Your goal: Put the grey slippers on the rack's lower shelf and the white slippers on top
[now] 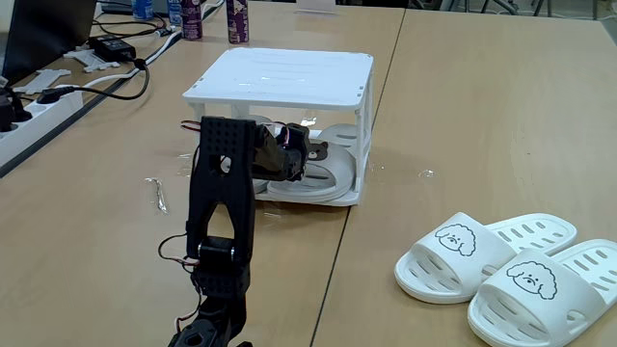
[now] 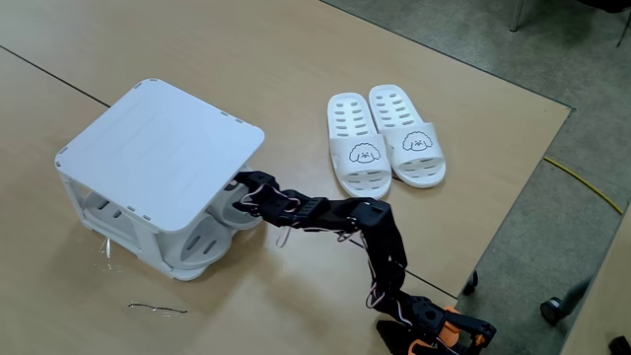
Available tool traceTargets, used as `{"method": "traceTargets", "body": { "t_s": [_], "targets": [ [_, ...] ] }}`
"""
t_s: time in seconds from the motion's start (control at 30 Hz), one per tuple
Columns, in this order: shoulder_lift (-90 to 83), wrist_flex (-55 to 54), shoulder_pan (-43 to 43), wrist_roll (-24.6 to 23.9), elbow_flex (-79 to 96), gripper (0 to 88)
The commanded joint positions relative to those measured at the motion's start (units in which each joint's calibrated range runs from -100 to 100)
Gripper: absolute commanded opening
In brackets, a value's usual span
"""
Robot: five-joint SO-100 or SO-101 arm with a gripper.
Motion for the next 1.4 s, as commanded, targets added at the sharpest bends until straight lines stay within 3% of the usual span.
{"method": "traceTargets", "body": {
  "t_s": [0.0,0.13,0.2,0.33,0.47,0.67,1.03,1.37],
  "targets": [
    [-16.69,-0.75,0.47,0.42,10.9,30.6],
    [-35.96,-0.75,3.18,0.42,27.5,28.8],
    [-45.22,-2.9,4.25,0.42,35.53,20.5],
    [-58.59,-17.49,4.5,0.42,52.76,0.4],
    [-61.96,-30.86,4.25,0.42,68.73,0.7],
    [-48.25,-32.41,5.07,0.42,69.09,0.7],
    [-13.41,-57.69,23.0,0.42,69.18,0.7],
    [-0.45,-64.68,34.76,0.42,65.03,0.7]
  ]
}}
